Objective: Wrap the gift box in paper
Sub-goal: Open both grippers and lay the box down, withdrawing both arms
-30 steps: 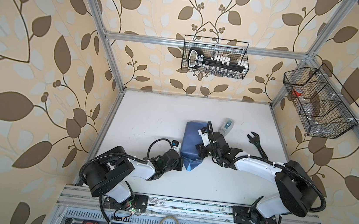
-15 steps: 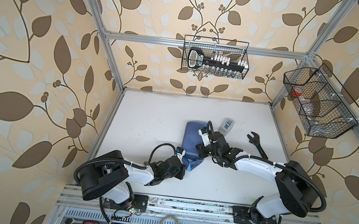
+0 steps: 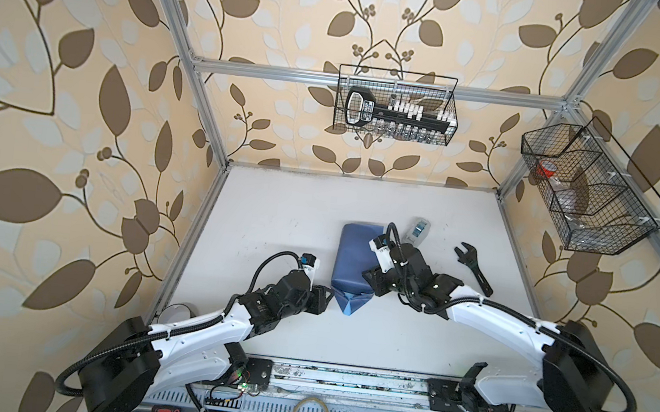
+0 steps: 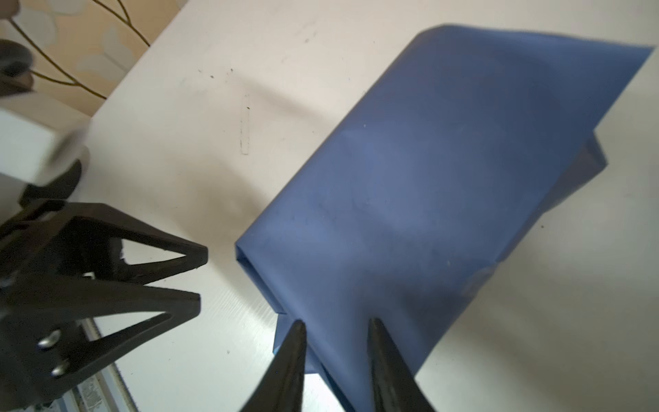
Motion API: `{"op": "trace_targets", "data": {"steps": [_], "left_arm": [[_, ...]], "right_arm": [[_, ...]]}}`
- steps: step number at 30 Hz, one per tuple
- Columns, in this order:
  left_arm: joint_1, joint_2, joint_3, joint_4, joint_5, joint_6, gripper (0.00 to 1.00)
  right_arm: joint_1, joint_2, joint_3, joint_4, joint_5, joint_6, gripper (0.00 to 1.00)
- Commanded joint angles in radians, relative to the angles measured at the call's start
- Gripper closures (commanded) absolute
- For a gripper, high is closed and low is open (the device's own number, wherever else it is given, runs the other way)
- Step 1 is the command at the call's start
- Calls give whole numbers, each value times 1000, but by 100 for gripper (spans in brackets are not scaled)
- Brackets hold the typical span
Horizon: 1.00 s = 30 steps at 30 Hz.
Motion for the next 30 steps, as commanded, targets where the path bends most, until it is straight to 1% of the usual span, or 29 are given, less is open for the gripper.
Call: {"op": "trace_targets", "data": {"steps": [1, 4, 7, 9, 11, 14, 15, 17, 20, 22, 25, 30], "left_arm": [[3, -34, 60, -179, 19, -1, 48], [4, -29, 68, -182, -6, 7, 43], [21, 15, 91, -197, -27, 20, 42], [54, 42, 94, -170, -10, 6, 42], [99, 66, 96, -127, 25, -12, 42], [156, 99, 133, -107, 12, -22, 40], [168, 119, 143, -96, 2, -22, 40], [207, 174, 178, -88, 9, -13, 39], [215, 268, 225, -52, 30, 5, 39], [214, 331, 263, -42, 59, 22, 39], [206, 385, 279, 3, 112, 29, 39], [162, 400, 257, 52, 127, 32, 40]], "right_arm": [[49, -88, -48, -83, 81, 10, 63], [125, -160, -146, -64, 122, 85, 59], [177, -201, -222, -43, 154, 156, 58], [191, -200, -274, 42, 141, 212, 62], [195, -163, -318, 152, 115, 263, 66], [195, -105, -316, 207, 163, 273, 73], [190, -90, -313, 216, 184, 274, 75], [167, -47, -310, 245, 181, 275, 78], [136, -7, -311, 286, 175, 278, 80], [115, 6, -310, 300, 173, 275, 81], [80, 12, -306, 304, 165, 263, 82], [19, 20, -301, 304, 145, 234, 82]]}}
